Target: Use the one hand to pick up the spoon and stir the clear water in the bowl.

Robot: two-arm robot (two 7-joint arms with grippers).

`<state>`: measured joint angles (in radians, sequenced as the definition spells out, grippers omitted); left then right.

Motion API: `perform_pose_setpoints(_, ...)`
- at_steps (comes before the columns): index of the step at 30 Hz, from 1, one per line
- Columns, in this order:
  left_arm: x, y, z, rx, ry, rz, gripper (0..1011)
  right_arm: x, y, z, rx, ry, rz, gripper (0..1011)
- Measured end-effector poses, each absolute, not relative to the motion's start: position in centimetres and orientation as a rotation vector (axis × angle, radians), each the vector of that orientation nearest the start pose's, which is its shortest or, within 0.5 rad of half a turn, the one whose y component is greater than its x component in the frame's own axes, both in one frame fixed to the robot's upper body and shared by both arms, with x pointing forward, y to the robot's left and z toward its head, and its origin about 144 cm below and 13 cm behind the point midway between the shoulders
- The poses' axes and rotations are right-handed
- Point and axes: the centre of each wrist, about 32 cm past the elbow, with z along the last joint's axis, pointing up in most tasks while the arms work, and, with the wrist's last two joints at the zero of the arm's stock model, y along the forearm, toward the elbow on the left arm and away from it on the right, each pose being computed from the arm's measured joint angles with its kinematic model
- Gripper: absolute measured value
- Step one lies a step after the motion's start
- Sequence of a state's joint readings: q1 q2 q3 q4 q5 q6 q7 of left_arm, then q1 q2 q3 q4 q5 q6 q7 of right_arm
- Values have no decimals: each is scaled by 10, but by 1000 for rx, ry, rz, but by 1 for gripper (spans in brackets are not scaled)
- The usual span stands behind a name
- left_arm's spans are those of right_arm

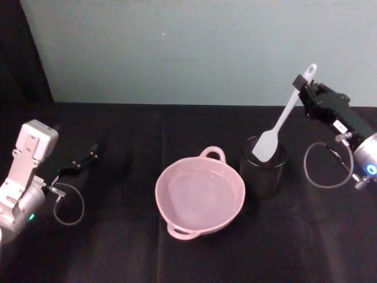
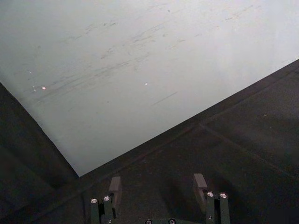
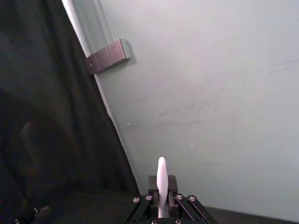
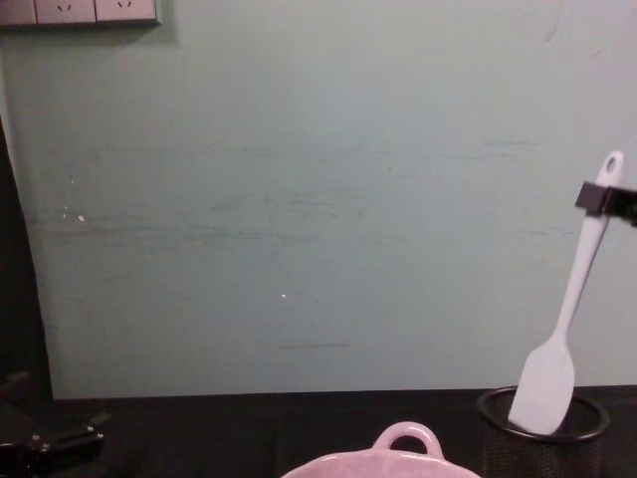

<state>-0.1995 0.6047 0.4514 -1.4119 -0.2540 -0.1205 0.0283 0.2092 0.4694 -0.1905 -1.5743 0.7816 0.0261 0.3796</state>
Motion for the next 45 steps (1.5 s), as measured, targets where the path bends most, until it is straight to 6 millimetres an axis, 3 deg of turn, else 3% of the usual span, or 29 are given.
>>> perform_pose_setpoints(21,489,310,1140,304,-285,1248,1005,508,-307,1176,270,238,-998,119)
perform_pose_setpoints(45,489,310,1140,305,-285,1248,1005,507,-307,1163,271,268,-995,119)
